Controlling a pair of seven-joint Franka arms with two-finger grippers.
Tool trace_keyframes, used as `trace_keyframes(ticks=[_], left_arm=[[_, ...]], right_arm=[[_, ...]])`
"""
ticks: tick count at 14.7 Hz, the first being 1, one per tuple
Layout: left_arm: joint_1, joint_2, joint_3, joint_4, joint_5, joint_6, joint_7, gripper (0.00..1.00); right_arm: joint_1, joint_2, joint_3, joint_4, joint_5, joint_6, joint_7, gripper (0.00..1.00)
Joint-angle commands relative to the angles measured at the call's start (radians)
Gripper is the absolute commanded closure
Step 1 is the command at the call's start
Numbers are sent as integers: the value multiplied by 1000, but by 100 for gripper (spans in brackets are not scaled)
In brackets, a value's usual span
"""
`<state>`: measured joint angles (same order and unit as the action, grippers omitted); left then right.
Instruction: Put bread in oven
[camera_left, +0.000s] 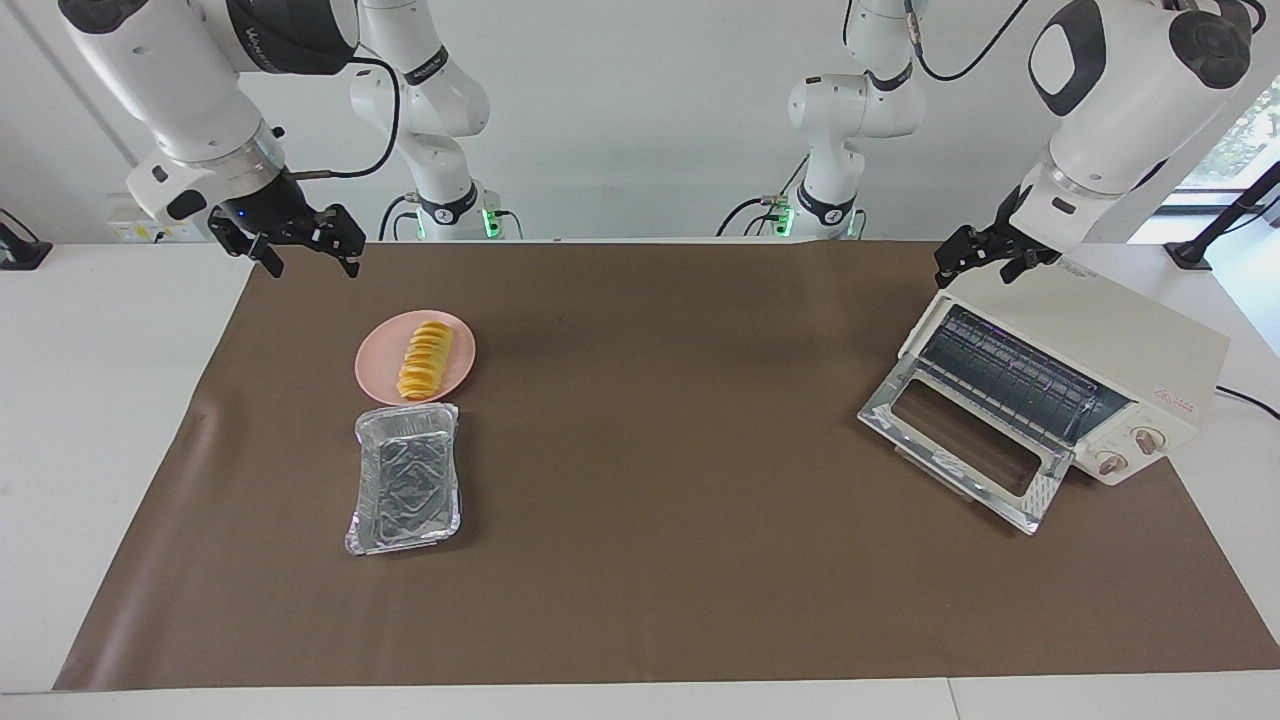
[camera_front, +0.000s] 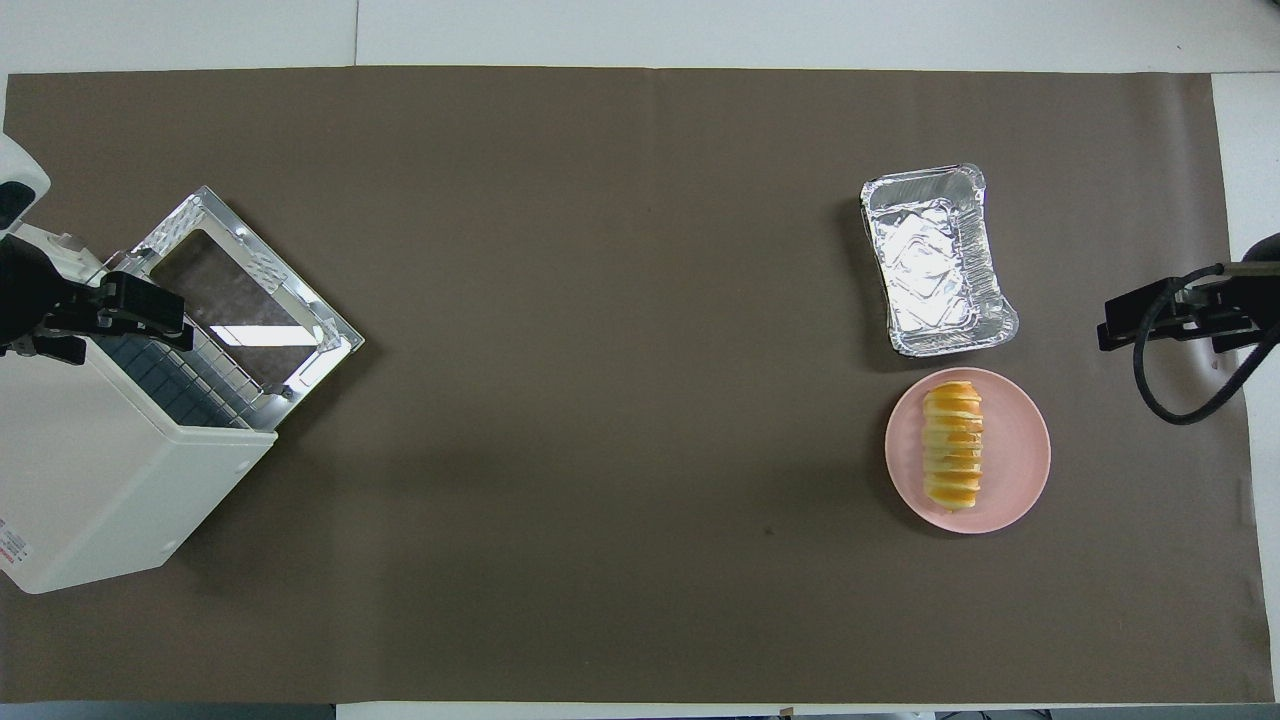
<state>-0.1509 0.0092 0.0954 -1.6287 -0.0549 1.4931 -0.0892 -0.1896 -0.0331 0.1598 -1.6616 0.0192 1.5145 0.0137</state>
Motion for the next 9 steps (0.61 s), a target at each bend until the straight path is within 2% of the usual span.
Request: trace_keyframes(ticks=[1, 3, 4, 9], left_arm=[[-1, -28, 1, -29, -11, 15, -11, 0], [-1, -29, 1, -29, -11, 15, -11, 0], [-1, -29, 1, -29, -11, 15, -11, 0], [-1, -28, 1, -29, -11, 15, -11, 0]], right_arm=[[-5, -92, 10, -189, 18, 106, 0, 0], [7, -160, 12, -341, 21, 243, -4, 0], [12, -169, 12, -386, 21, 287, -3, 0], [22, -119, 14, -533, 21, 460, 2, 0]])
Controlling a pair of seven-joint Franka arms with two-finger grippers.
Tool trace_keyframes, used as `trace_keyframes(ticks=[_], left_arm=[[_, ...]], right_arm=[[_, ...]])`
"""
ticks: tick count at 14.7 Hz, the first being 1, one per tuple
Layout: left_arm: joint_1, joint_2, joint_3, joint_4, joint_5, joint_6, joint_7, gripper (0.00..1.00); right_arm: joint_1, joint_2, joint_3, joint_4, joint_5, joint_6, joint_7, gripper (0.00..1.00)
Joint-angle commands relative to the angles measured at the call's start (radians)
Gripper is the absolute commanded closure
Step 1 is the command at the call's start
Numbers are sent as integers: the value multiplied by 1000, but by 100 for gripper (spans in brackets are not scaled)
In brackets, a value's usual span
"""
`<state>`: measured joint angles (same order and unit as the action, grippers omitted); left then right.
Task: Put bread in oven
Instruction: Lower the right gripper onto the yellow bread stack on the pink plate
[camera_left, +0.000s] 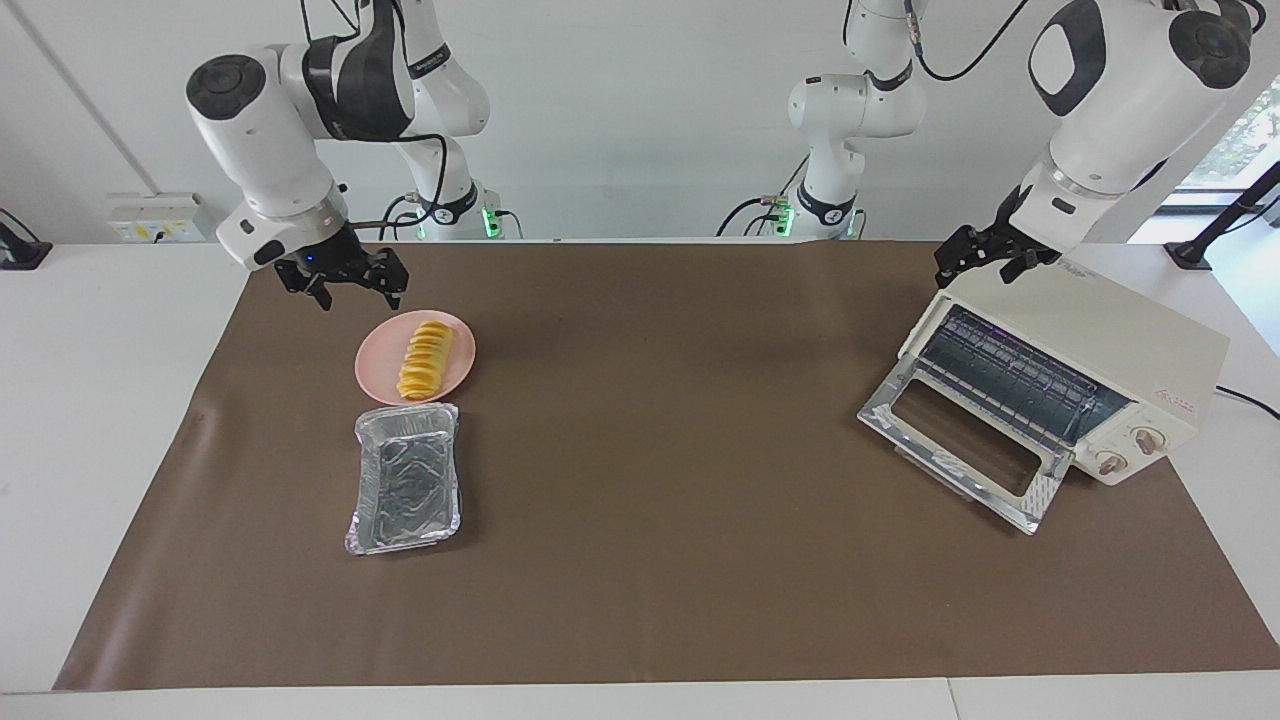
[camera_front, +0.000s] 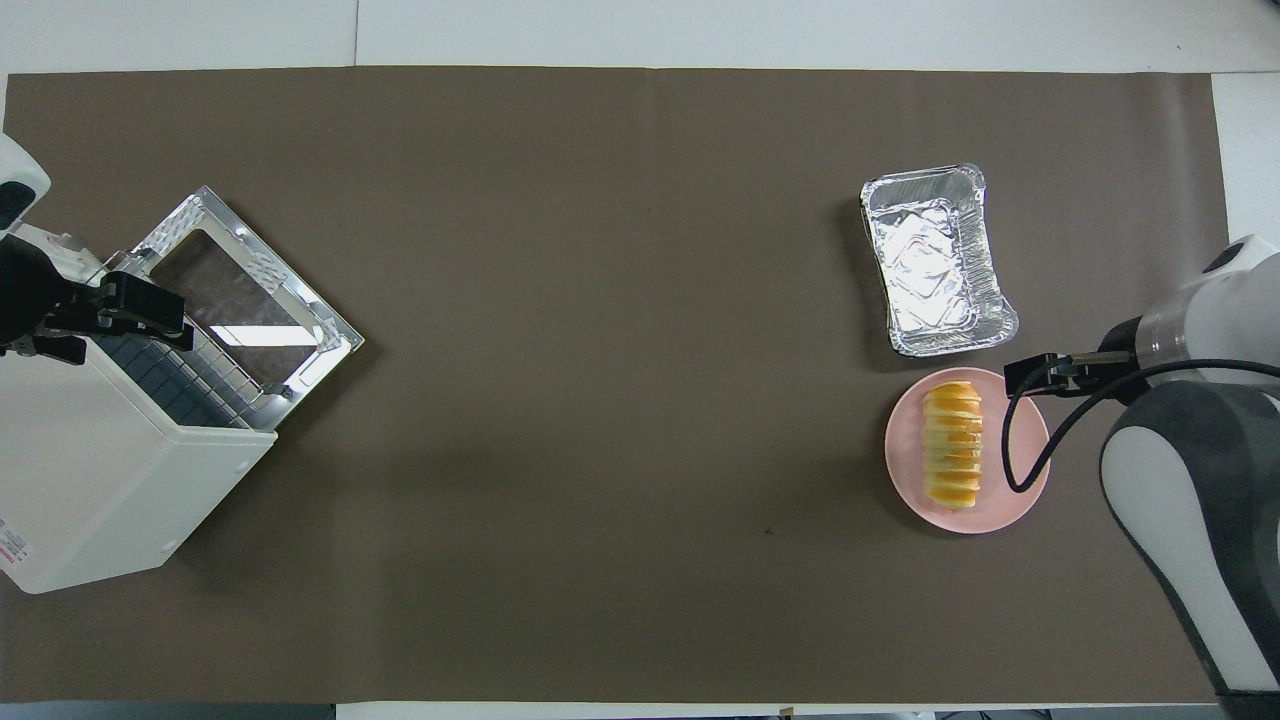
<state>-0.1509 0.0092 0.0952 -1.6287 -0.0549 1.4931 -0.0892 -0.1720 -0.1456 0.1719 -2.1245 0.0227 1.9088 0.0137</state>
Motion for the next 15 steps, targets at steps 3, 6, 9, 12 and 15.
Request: trace_keyframes(ticks=[3, 6, 9, 12, 15], left_arm=[[-1, -29, 4, -29, -11, 15, -10, 0], [-1, -28, 1, -29, -11, 15, -12, 0], [-1, -28, 1, -29, -11, 15, -10, 0], [-1, -28, 1, -29, -11, 15, -10, 0], [-1, -29, 1, -29, -11, 15, -12, 0]], right_arm=[[5, 9, 1, -147, 17, 151, 5, 0], [6, 53, 1, -161, 17, 225, 22, 0], [6, 87, 3, -161, 17, 236, 101, 0], [9, 107, 4, -175, 19, 262, 169, 0], [46, 90, 4, -256, 19, 336, 180, 0]])
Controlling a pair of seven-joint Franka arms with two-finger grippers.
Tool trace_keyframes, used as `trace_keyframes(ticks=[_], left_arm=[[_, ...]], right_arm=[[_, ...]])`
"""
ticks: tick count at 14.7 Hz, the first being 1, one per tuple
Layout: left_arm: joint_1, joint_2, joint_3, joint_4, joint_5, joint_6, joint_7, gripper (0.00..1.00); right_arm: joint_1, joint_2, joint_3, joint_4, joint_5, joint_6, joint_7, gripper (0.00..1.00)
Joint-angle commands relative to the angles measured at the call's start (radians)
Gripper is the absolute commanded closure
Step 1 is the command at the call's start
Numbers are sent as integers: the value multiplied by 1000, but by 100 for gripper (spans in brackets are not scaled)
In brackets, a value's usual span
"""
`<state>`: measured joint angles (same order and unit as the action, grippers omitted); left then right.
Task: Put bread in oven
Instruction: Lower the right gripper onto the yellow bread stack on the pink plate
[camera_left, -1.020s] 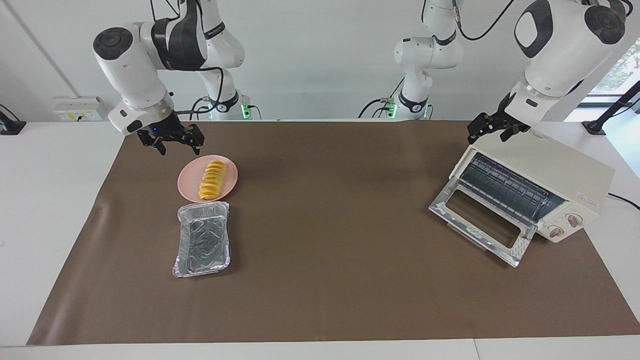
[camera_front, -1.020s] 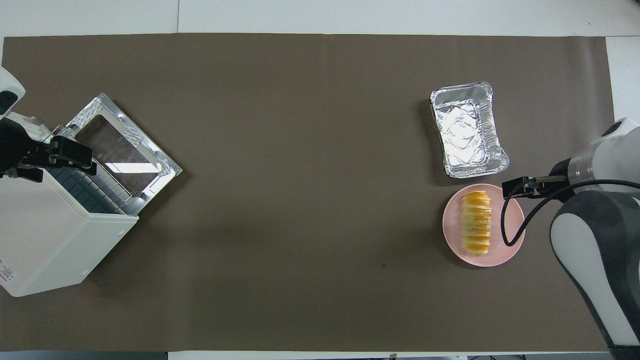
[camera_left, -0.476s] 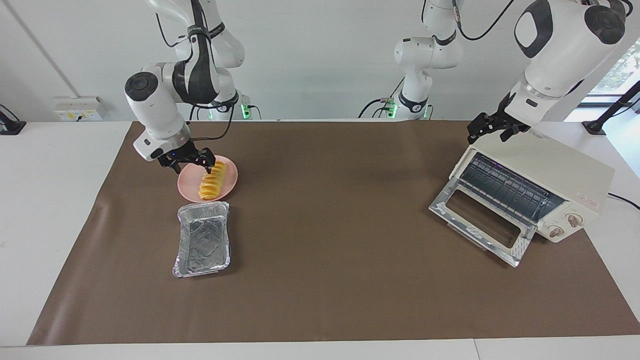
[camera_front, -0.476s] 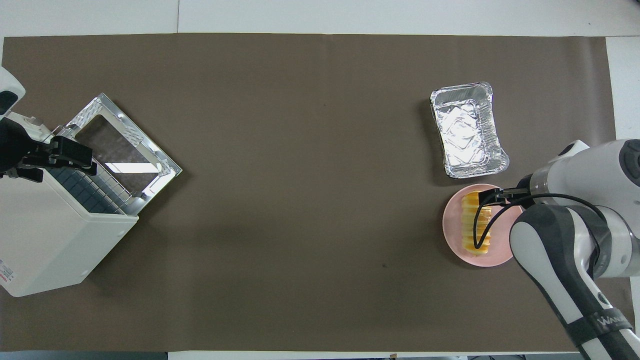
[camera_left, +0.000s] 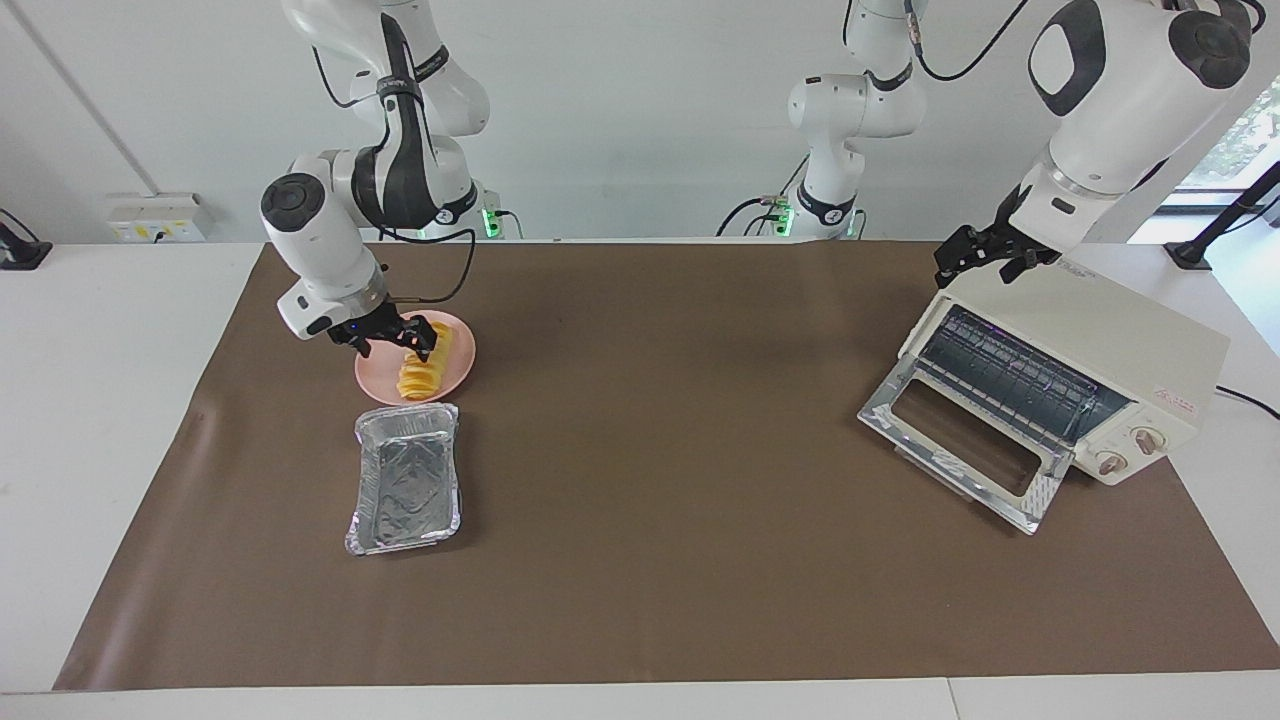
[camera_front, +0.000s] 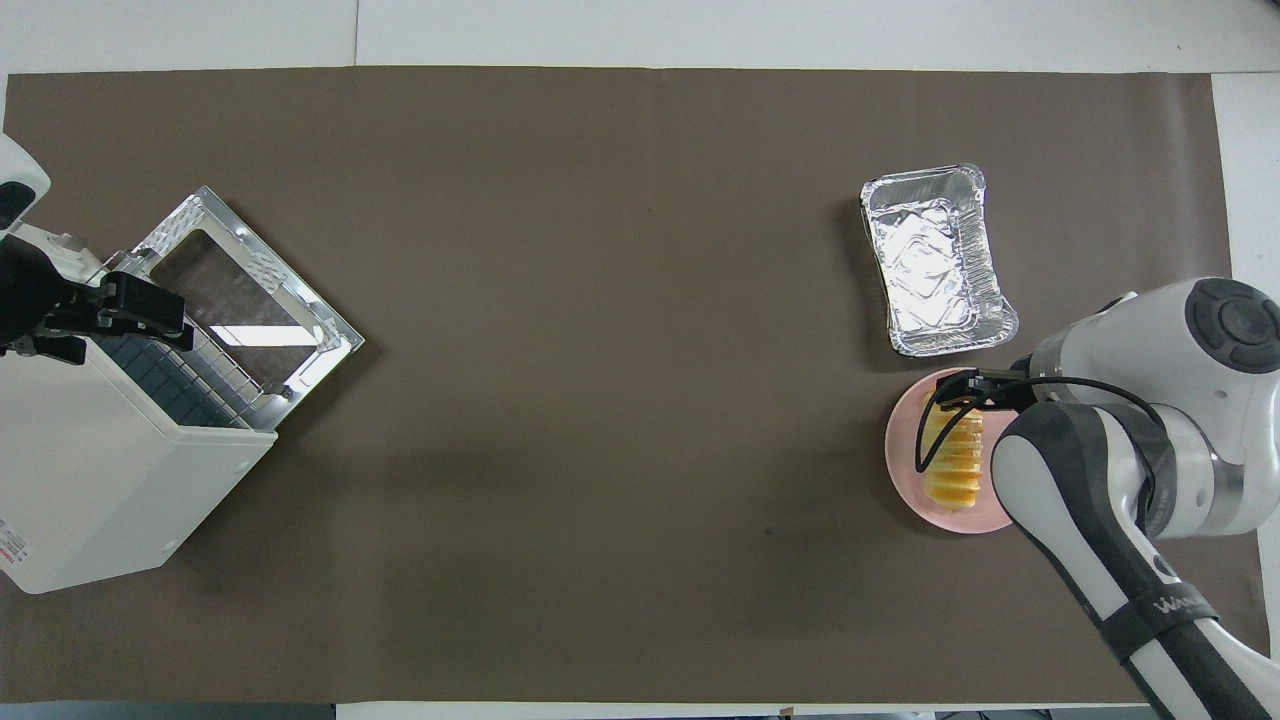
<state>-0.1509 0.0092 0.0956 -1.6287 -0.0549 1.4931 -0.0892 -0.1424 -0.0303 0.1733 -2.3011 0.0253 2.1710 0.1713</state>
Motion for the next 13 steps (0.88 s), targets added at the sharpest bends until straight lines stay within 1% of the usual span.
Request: trace_keyframes(ticks=[1, 2, 3, 7, 8, 9, 10, 11, 12, 13], left_arm=[[-1, -28, 1, -29, -11, 15, -10, 0], [-1, -28, 1, -29, -11, 15, -10, 0], [-1, -29, 1, -29, -11, 15, -10, 0], [-1, -28, 1, -29, -11, 15, -12, 0], [-1, -28, 1, -29, -11, 15, -10, 0], [-1, -29, 4, -29, -11, 15, -10, 0], [-1, -29, 1, -29, -11, 15, -10, 0], [-1, -29, 1, -29, -11, 15, -10, 0], [-1, -29, 1, -29, -11, 15, -10, 0], [-1, -29, 4, -29, -11, 15, -10, 0]], right_arm=[[18, -28, 3, -124, 16, 132, 22, 0], [18, -37, 3, -162, 16, 180, 19, 0], [18, -42, 3, -175, 18, 193, 19, 0], [20, -56, 5, -215, 18, 202, 10, 0], [23, -60, 6, -221, 18, 202, 10, 10], [49, -62, 6, -224, 19, 202, 11, 25], [69, -62, 6, -222, 39, 201, 19, 46], [72, -62, 6, -221, 60, 196, 19, 75], [76, -62, 6, -218, 64, 193, 19, 94], [87, -62, 6, -218, 64, 191, 19, 100]])
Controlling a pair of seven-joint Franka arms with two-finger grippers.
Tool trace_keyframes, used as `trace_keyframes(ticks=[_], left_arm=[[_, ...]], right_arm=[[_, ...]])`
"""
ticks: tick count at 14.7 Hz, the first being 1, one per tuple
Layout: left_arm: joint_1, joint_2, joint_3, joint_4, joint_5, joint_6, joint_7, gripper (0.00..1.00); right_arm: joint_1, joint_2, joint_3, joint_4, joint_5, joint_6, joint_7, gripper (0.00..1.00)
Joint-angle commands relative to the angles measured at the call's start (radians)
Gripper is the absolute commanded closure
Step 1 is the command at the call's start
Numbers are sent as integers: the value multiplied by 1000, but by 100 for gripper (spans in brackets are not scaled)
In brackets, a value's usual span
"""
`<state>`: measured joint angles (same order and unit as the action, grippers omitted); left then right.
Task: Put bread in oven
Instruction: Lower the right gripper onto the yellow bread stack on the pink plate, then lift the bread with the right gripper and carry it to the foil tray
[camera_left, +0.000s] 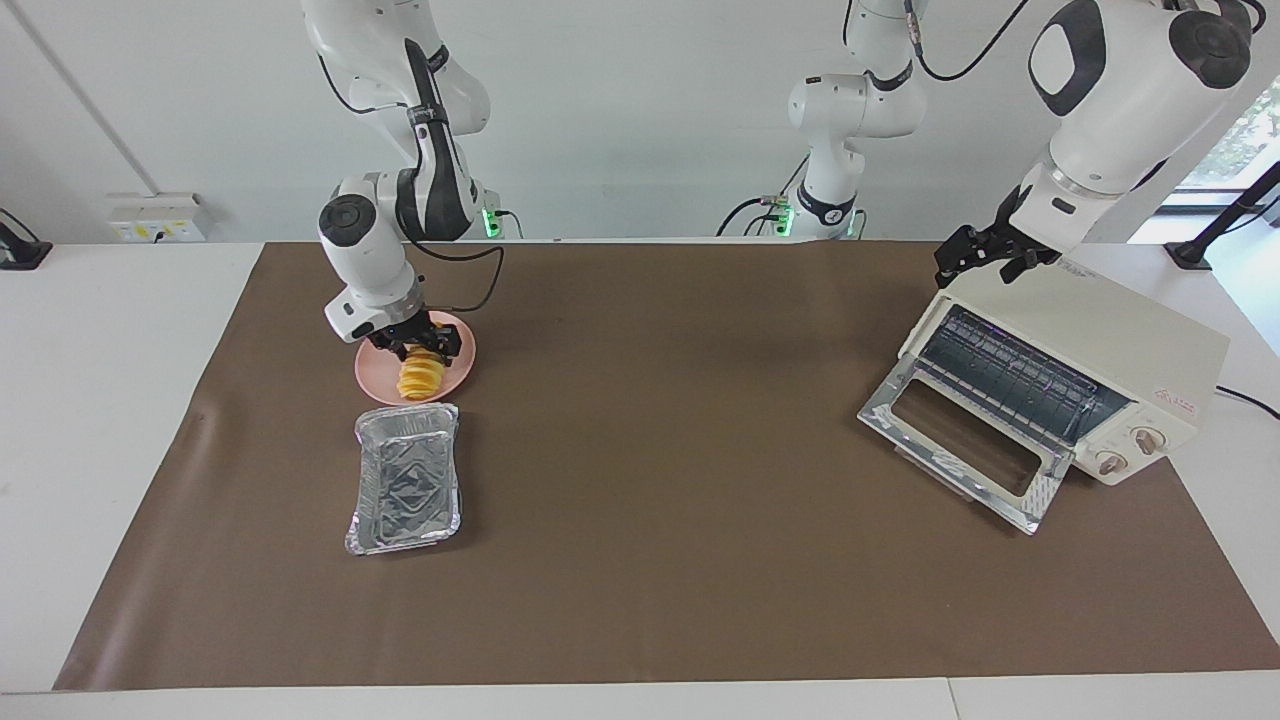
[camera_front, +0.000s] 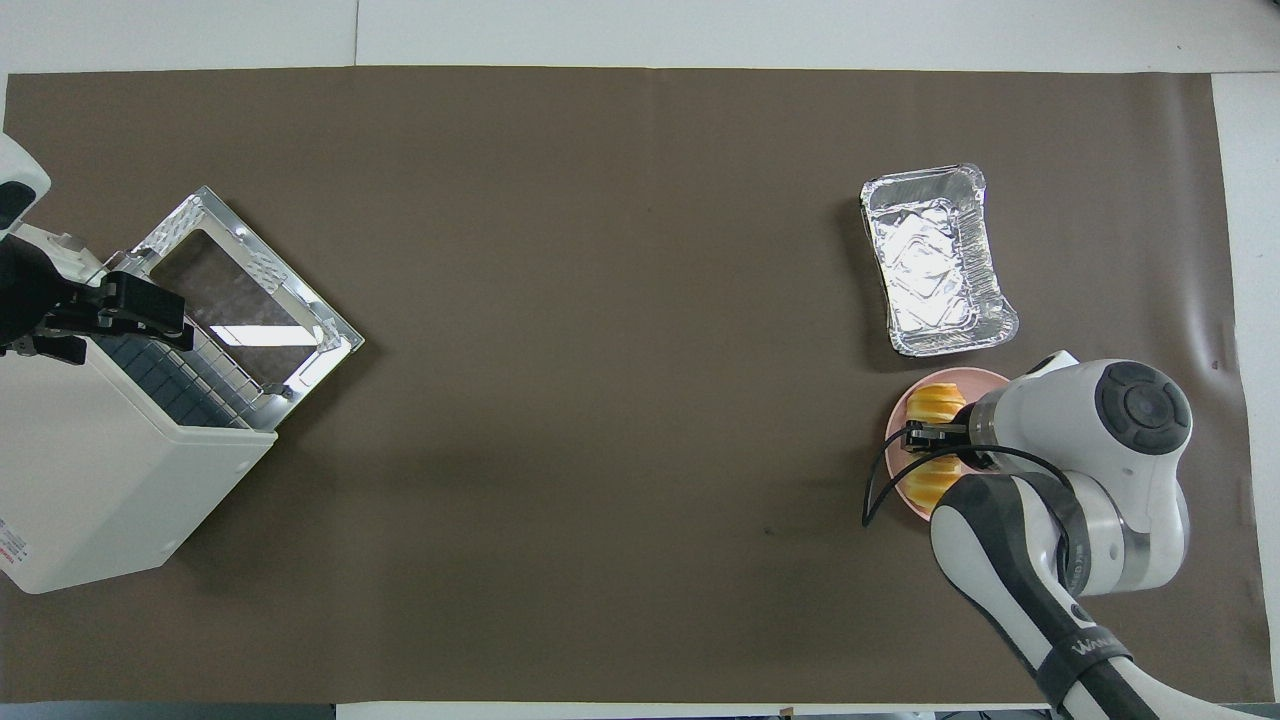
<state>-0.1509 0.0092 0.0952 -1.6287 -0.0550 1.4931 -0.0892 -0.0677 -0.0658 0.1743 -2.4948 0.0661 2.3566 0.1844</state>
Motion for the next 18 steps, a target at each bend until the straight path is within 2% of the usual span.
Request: trace_keyframes(ticks=[1, 3, 7, 9, 12, 16, 18], left_arm=[[-1, -29, 4, -29, -11, 15, -10, 0], [-1, -29, 1, -29, -11, 15, -10, 0], [-1, -28, 1, -29, -11, 15, -10, 0], [-1, -28, 1, -29, -11, 15, -10, 0], [-1, -29, 1, -29, -11, 15, -10, 0], [-1, -28, 1, -29, -11, 15, -10, 0], [-1, -28, 1, -29, -11, 15, -10, 0]], right_arm=[[14, -26, 5, -22, 24, 4, 7, 100], [14, -29, 5, -4, 26, -17, 9, 100], [12, -80, 4, 137, 27, -268, 30, 100], [-1, -72, 2, 216, 26, -321, 11, 100], [-64, 15, -1, 387, 17, -327, -120, 100], [-109, 165, -1, 624, 6, -398, -267, 100], [-112, 254, -1, 718, -12, -386, -296, 100]])
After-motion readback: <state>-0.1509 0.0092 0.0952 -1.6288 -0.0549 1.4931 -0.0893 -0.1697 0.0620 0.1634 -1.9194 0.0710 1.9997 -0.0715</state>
